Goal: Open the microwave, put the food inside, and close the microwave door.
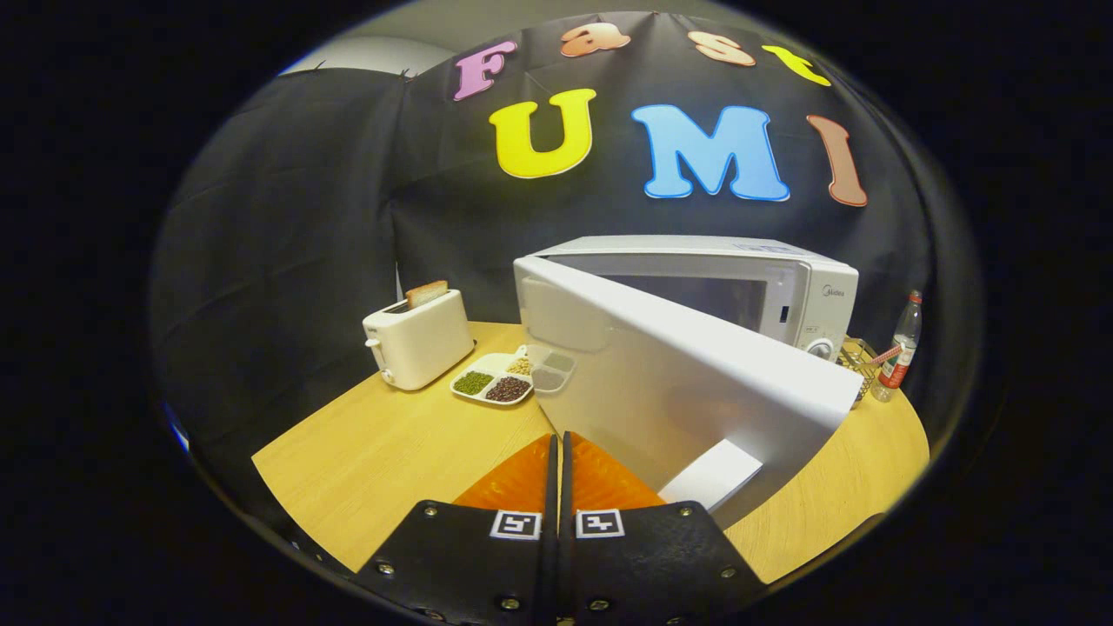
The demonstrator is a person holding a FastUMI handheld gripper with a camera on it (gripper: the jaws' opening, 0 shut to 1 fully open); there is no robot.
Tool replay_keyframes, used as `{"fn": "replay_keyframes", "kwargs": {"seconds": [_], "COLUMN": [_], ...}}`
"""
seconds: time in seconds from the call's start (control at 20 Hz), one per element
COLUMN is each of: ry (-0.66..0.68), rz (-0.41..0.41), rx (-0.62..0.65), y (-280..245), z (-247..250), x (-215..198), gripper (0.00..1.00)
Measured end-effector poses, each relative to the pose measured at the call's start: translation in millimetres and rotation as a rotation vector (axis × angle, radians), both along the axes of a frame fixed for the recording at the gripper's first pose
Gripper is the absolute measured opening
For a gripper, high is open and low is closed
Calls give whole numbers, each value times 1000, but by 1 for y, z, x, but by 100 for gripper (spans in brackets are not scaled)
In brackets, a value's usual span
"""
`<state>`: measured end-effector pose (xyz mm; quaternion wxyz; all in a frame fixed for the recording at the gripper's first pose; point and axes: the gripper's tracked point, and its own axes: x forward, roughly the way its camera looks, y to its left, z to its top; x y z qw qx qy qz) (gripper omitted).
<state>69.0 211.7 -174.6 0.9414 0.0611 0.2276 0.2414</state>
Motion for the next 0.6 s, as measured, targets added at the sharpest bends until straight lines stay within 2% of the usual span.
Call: {"fn": "replay_keyframes", "kwargs": {"seconds": [0.6], "ry": [-7], "rz": [-129], "rx": [-14], "y": [-50], "z": [-11], "x": [69], "gripper": [1]}}
